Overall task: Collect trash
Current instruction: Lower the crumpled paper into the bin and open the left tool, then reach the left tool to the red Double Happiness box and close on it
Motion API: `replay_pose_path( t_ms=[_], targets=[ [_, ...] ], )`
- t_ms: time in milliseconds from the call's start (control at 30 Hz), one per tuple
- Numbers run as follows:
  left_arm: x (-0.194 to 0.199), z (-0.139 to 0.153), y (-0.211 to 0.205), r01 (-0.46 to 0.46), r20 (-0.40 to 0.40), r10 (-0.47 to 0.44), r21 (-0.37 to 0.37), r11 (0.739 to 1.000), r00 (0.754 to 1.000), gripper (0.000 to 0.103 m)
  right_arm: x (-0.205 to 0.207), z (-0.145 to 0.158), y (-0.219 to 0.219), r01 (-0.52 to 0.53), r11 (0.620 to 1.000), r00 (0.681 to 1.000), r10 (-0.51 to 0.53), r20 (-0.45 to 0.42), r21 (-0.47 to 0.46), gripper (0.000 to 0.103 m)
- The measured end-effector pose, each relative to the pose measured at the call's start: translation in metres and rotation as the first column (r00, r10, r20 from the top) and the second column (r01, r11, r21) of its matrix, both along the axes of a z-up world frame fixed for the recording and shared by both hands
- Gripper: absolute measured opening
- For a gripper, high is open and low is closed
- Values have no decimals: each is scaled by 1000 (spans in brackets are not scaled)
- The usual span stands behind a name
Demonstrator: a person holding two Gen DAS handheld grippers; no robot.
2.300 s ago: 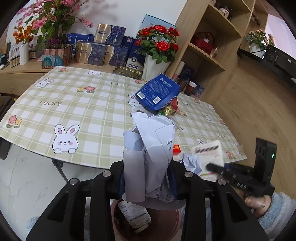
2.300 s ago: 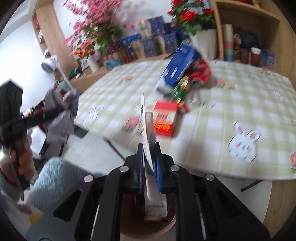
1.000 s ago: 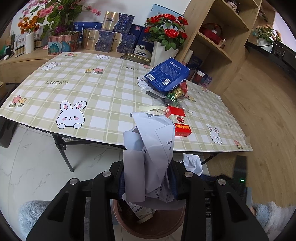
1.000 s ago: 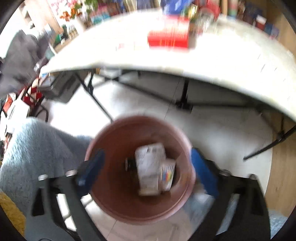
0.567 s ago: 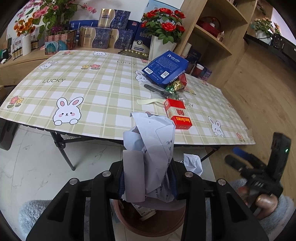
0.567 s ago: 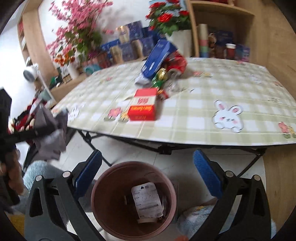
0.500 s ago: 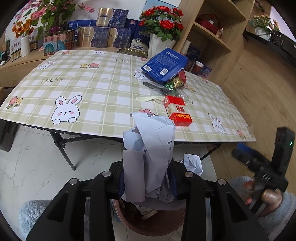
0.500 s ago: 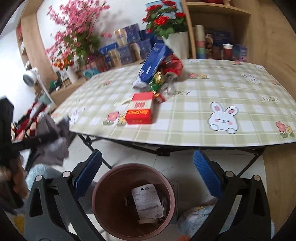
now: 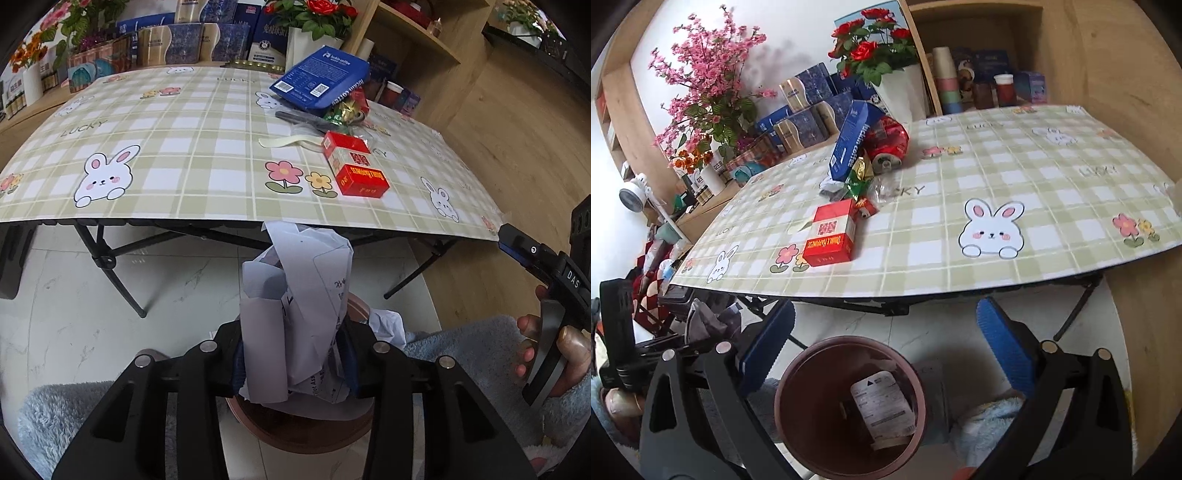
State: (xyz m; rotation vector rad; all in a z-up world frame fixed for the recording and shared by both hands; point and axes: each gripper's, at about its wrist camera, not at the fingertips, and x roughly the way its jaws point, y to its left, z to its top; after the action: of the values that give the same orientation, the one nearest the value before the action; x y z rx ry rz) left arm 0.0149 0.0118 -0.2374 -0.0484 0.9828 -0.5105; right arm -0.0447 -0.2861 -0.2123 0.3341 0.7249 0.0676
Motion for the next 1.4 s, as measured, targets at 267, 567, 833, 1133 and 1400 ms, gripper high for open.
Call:
replay_pose_path(
  t_ms=[267, 567, 833, 1133, 1400],
  targets=[
    [-5, 7, -4, 25, 38, -24, -47, 999, 999, 85, 1, 1, 2, -2, 1000, 1000, 2, -1, -12, 97],
    [-4, 25, 10, -85, 145, 87, -24, 996, 986, 97, -2, 2, -3, 15, 1000, 1000, -14, 7, -23, 97],
    [4, 34, 27, -172, 185, 173, -19, 985, 967, 97, -2, 6, -9, 31, 999, 999, -31, 45, -10, 97],
    [16, 40, 9, -129, 207, 123, 18, 991, 971, 97, 4, 5, -4, 7, 999, 999, -5, 40, -43, 97],
    [40, 47, -45, -39, 210, 30, 36, 999, 977, 97, 13, -1, -3, -18, 999, 1000, 18, 20, -44, 97]
  ],
)
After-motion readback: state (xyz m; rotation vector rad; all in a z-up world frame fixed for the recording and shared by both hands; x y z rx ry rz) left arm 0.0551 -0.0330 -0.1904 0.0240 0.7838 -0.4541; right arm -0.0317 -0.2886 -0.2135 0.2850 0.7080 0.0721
